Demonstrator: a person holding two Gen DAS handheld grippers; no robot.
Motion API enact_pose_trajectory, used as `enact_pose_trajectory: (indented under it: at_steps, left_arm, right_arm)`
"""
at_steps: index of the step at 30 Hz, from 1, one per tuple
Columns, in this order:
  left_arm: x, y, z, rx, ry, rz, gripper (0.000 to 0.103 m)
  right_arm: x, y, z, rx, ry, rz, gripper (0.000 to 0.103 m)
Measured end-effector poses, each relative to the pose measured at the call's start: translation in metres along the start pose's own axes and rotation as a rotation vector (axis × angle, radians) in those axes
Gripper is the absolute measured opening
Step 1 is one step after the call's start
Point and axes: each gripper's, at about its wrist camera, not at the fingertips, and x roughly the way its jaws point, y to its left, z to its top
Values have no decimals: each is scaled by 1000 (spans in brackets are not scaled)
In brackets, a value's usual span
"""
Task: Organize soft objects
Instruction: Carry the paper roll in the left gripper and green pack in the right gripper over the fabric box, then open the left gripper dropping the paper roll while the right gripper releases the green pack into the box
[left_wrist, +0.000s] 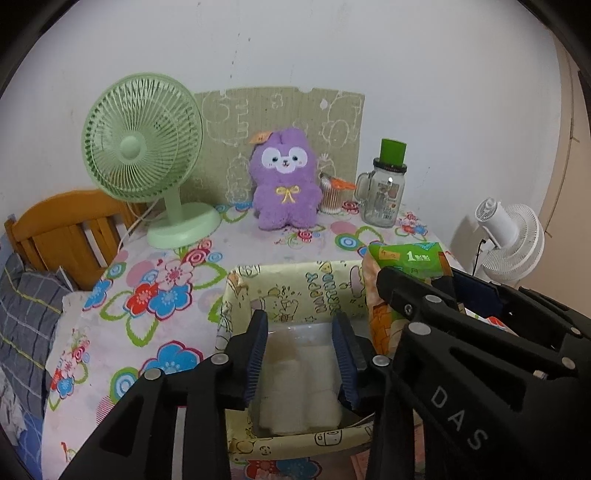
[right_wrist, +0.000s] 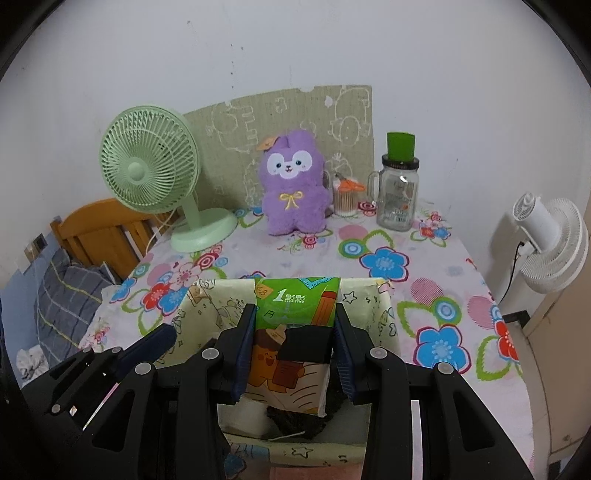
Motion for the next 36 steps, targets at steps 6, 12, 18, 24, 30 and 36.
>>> enact_pose_trajectory:
  at_steps: [6,12,18,24,30,36]
  left_arm:
    - [11,1,-5,-4,25,14,58]
    - [18,5,-7,-14,42,7,69]
    - [22,8,-9,-17,53,10,73]
    - [21,8,-10,-13,53,-3,76]
    - [16,8,-13,-15,48,-11,79]
    - [5,13,-15,-39,32,1,90]
  right_arm:
    - [15,-1,0,1,29,-1,43]
    - [24,1,-1,-8,43,9,45]
    - [31,4,-2,-11,58,31,58]
    - [29,6,-3,-19,54,29,76]
    - [23,5,-4,-13,51,14,77]
    - [9,2,-5,3,32,7,77]
